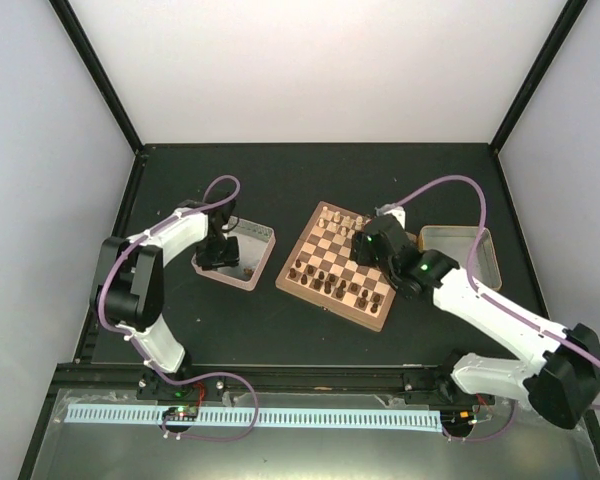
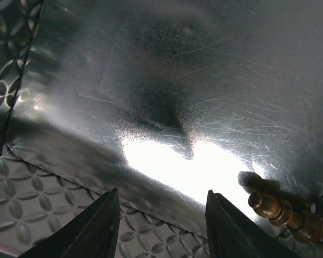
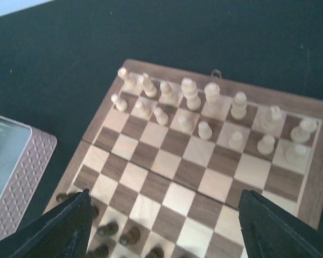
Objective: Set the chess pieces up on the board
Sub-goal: Pick up the chess piece from the storage box.
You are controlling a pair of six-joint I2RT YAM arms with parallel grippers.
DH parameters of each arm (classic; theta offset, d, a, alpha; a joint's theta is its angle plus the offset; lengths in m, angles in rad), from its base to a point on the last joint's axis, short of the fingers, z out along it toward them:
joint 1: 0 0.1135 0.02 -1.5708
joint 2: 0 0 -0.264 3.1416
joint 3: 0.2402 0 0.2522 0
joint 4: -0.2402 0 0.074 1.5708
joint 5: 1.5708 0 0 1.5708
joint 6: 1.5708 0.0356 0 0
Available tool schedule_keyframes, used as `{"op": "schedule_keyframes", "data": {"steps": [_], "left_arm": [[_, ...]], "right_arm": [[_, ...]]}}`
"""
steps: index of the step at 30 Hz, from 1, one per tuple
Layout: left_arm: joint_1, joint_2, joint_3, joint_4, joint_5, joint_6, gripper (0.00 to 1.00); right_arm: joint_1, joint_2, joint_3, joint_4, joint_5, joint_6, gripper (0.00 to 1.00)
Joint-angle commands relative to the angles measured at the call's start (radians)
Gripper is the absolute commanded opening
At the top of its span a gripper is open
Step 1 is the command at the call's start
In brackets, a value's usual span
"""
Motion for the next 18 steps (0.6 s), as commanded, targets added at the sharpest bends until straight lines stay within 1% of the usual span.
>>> {"op": "schedule_keyframes", "data": {"steps": [1,5,7,10,12,15,18], "left_arm": [[0.007,0.026,0.063,-0.078,0.006,0.011,0.45],[0.007,0.013,0.105,-0.118,0.019,-0.021,0.48],[0.007,0.022,0.141,-0.174,0.033,-0.035,0.48],[0.006,0.026,0.167,-0.198,0.126,-0.026,0.47],[-0.003,0.028,0.186,-0.202,0.206,0.003,0.46],[-0.013,0.056,0.214,-0.256,0.228,0.012,0.43],[-0.013,0.085,0.23,-0.283,0.271,-0.006,0.42]], "right_arm": [[-0.011,0.065,0.079,0.045,0.097,-0.076,0.75],[-0.071,0.105,0.082,0.058,0.072,-0.151,0.75],[-0.111,0.126,0.089,0.042,0.056,-0.196,0.75],[-0.173,0.168,0.102,0.017,0.004,-0.266,0.74],[-0.187,0.205,0.124,-0.012,0.008,-0.306,0.74],[-0.192,0.237,0.142,-0.035,0.008,-0.312,0.73],[-0.193,0.256,0.168,-0.052,-0.011,-0.303,0.72]]}}
